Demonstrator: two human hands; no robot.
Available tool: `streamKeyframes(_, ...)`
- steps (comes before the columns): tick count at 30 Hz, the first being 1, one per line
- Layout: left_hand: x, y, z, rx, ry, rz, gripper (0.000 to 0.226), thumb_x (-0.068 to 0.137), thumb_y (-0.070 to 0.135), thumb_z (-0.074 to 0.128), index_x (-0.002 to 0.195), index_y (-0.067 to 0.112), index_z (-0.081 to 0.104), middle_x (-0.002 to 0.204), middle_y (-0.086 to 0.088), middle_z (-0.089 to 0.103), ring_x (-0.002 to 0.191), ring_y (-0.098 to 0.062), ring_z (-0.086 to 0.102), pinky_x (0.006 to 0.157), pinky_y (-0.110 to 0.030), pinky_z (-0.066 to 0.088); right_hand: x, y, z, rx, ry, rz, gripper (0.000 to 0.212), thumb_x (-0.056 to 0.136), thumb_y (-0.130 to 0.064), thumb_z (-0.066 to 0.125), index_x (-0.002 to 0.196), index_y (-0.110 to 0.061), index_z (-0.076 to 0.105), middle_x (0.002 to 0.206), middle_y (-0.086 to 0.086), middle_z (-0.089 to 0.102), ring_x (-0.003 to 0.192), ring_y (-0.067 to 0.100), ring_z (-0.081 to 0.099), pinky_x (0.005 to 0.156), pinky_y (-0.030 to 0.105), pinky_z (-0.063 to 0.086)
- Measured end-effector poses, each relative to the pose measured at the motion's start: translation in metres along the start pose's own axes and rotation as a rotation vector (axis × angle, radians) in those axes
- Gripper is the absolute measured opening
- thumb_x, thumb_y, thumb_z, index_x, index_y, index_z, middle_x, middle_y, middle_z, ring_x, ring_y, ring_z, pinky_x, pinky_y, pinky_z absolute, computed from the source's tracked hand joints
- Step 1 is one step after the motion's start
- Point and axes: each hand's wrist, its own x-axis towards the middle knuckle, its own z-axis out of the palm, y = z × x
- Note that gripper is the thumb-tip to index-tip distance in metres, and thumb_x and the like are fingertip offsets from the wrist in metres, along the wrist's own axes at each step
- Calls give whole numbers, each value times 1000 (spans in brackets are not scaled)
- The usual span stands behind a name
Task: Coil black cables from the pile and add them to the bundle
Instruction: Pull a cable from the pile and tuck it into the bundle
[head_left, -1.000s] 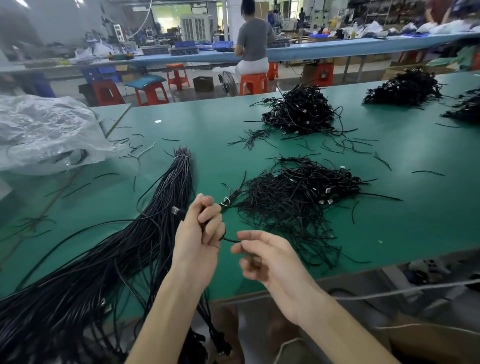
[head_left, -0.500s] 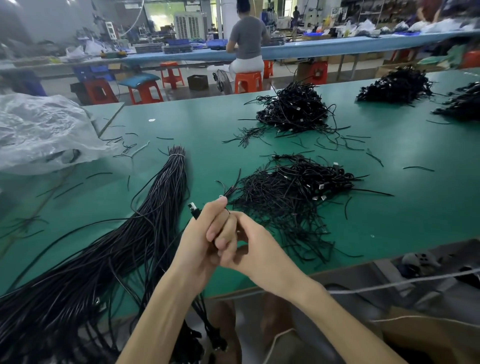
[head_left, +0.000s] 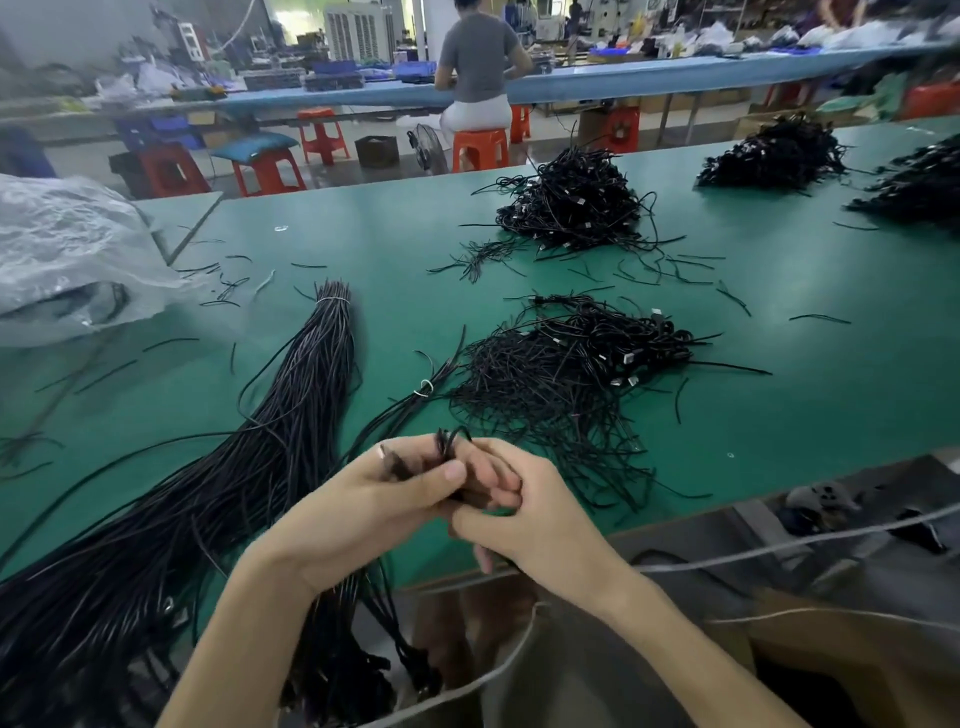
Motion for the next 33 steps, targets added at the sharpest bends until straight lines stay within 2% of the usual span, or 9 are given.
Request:
streamKeyframes(4, -9, 1, -6, 100, 23, -52, 28, 106, 15, 49, 100, -4, 68, 116, -30, 67, 113, -42, 64, 100, -44, 52, -2, 2, 0, -55, -111, 17, 25, 92, -15, 71, 116, -18, 64, 77, -3, 64, 59, 7, 54, 54, 35, 48)
streamKeyframes(7, -12, -2, -6, 189, 124, -77, 44, 105, 31, 48, 98, -5, 72, 112, -30, 71, 104, -44, 69, 96, -47, 55, 2, 3, 2, -22, -163, 64, 37, 93, -12, 71, 128, -22, 63, 69, -11, 62, 49, 1, 52, 48, 17, 40)
streamKeyframes(10, -13, -4, -6, 264, 207, -83, 52, 106, 39, 44, 94, -4, 72, 105, -25, 74, 95, -46, 72, 93, -51, 58, 6, 5, 6, -70, -168, 77, 40, 93, -10, 68, 130, -25, 62, 65, -15, 62, 53, 2, 53, 56, 22, 44)
streamKeyframes(15, -12, -10, 0, 216, 351, -91, 56, 102, 52, 47, 81, 9, 75, 97, -23, 76, 94, -46, 72, 90, -43, 60, 12, 11, 9, -207, -164, 55, 36, 95, -11, 67, 128, -26, 62, 80, -27, 68, 67, -7, 63, 63, 9, 45)
streamKeyframes(19, -8, -15, 1, 299, 454, -132, 56, 102, 55, 49, 77, 13, 78, 90, -17, 78, 92, -35, 74, 94, -44, 57, 13, 14, 11, -262, -100, 36, 32, 95, -15, 70, 125, -26, 63, 104, -14, 72, 97, -1, 67, 82, 15, 51)
streamKeyframes(23, -4, -16, 19, 669, 619, -27, 51, 95, 56, 49, 62, 25, 73, 69, 9, 74, 65, -5, 68, 67, -14, 47, 15, 11, 13, -236, -103, 27, 22, 97, -13, 67, 114, -26, 62, 97, -15, 70, 92, -1, 66, 83, 17, 52)
streamKeyframes(25, -9, -17, 30, 889, 681, 120, 51, 101, 56, 50, 59, 29, 61, 63, 17, 65, 57, -2, 60, 56, -10, 40, 11, 8, 16, -168, -85, -103, 19, 99, -2, 56, 98, -20, 61, 84, -13, 60, 83, 0, 59, 83, 18, 50)
streamKeyframes(29, -20, -14, 34, 655, 659, 190, 44, 98, 54, 52, 73, 22, 71, 77, 3, 74, 77, -17, 72, 71, -26, 56, 9, 8, 16, -83, -90, -93, 28, 96, -2, 65, 112, -25, 62, 99, -18, 67, 99, 2, 65, 92, 20, 51)
streamKeyframes(33, -21, -14, 36, 561, 706, 132, 44, 99, 40, 56, 68, 15, 75, 74, -1, 76, 76, -17, 74, 72, -21, 56, 6, 14, 21, -95, -58, -59, 28, 96, -10, 69, 120, -22, 60, 105, -12, 71, 103, 1, 67, 88, 16, 51)
